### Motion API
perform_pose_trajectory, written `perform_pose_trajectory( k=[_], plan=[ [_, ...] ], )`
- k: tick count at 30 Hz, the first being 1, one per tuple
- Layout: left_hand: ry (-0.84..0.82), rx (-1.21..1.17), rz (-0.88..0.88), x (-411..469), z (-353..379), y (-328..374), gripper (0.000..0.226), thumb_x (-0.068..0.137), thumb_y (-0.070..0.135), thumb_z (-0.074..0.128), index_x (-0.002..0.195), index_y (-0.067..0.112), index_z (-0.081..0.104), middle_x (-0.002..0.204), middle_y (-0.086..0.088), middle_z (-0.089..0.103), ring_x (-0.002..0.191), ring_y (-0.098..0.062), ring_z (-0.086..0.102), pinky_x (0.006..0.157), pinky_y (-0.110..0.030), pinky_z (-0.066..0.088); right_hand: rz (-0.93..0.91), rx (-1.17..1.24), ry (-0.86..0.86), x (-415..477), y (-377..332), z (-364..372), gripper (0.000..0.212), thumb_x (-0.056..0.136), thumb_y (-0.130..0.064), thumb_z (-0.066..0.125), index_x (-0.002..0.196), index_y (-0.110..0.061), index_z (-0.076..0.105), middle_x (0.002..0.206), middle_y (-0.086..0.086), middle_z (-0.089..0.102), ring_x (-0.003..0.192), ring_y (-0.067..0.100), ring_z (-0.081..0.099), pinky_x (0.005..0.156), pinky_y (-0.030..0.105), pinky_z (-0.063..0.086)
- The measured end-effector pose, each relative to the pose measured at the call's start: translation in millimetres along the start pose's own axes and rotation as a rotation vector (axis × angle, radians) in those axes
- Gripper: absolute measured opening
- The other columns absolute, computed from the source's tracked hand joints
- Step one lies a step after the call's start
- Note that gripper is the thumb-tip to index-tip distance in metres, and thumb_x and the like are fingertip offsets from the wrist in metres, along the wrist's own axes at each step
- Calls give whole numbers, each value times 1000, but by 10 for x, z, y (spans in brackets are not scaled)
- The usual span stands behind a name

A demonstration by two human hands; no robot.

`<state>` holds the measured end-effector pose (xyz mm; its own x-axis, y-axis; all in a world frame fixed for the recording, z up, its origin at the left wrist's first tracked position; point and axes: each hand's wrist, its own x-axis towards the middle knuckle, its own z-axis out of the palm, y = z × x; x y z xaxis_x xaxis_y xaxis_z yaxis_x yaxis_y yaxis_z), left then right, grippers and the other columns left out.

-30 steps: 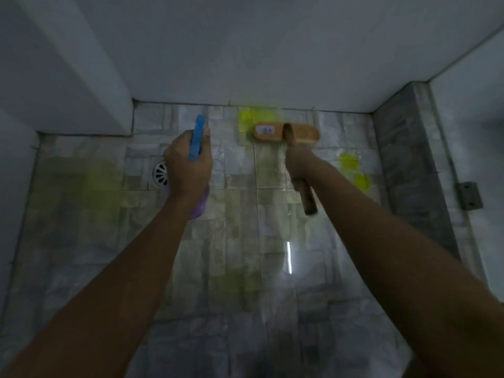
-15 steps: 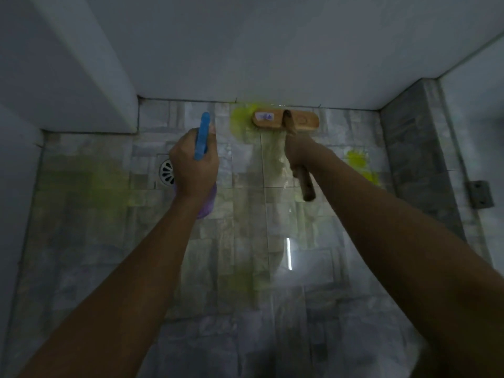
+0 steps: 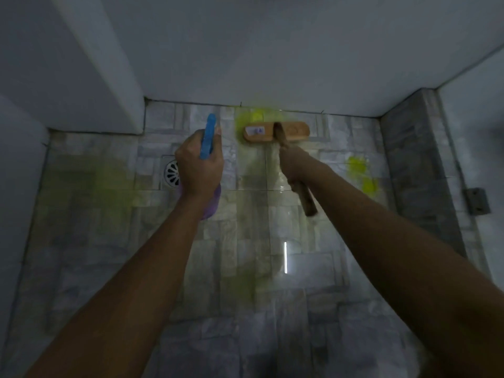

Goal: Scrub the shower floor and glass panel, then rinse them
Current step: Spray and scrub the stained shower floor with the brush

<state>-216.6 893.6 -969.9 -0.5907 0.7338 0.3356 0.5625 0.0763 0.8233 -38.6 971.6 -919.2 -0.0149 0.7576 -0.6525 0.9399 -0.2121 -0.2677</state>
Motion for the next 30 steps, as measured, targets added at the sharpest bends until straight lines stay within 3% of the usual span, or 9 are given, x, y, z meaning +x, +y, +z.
perform_pose_trajectory(
  k=[2,5,9,11,14,17,20,25,30],
  plan=[
    [8,-10,-4,-1,-12,-14,42,99,30,60,63,9,50,52,-7,45,44,-21,42,45,-32,31,-61,-27,90,162,-347,62,28,102,-6,37,121,0,56,125,18,59,111,32,60,81,36,49],
    [39,-15,-17,13,-27,-28,38,97,25,61,65,8,52,53,-3,43,46,-14,38,45,-22,27,-101,62,102,186,-531,252,32,103,-11,36,128,0,53,132,19,54,117,32,56,90,35,47],
    [48,-65,-10,11,-92,-29,34,98,24,61,68,16,49,54,0,42,48,-8,35,47,-10,22,-2,196,-67,-364,44,530,42,106,-39,30,116,-6,55,102,14,62,72,25,58,53,33,48],
    [43,-66,-18,15,-98,-37,35,99,25,61,67,16,48,53,-1,41,47,-7,34,47,-12,22,68,142,-101,-522,273,447,43,104,-47,29,106,-10,50,89,10,59,64,24,57,51,35,53],
    [24,-57,-9,13,-97,-3,36,99,27,60,66,15,48,53,-2,42,46,-10,36,46,-12,22,38,129,-10,-206,183,201,38,105,-35,30,116,-6,52,100,17,61,72,29,60,66,42,57],
    [32,-13,-12,27,-77,7,39,98,30,59,65,12,51,53,-5,45,45,-15,40,45,-18,28,-24,200,67,192,-262,124,39,104,-11,29,139,-1,42,127,24,56,100,38,61,83,43,52],
    [36,37,-15,9,-49,-31,42,98,32,58,67,4,56,58,-12,51,50,-24,49,48,-36,39,-79,184,61,161,-460,356,38,104,-15,34,139,-4,47,125,21,59,100,34,63,79,39,53],
    [-76,52,52,-101,-8,88,41,98,34,57,68,6,53,61,-9,49,56,-27,50,52,-34,35,-72,171,-75,-707,492,691,40,106,-38,29,110,-9,55,100,15,61,77,24,61,59,30,47],
    [-277,-36,94,-487,317,496,35,93,33,60,65,15,46,59,-9,49,57,-31,52,54,-39,40,248,134,-36,-1051,1830,238,48,104,-49,26,100,-10,54,91,14,62,64,24,56,48,35,51]
  ],
)
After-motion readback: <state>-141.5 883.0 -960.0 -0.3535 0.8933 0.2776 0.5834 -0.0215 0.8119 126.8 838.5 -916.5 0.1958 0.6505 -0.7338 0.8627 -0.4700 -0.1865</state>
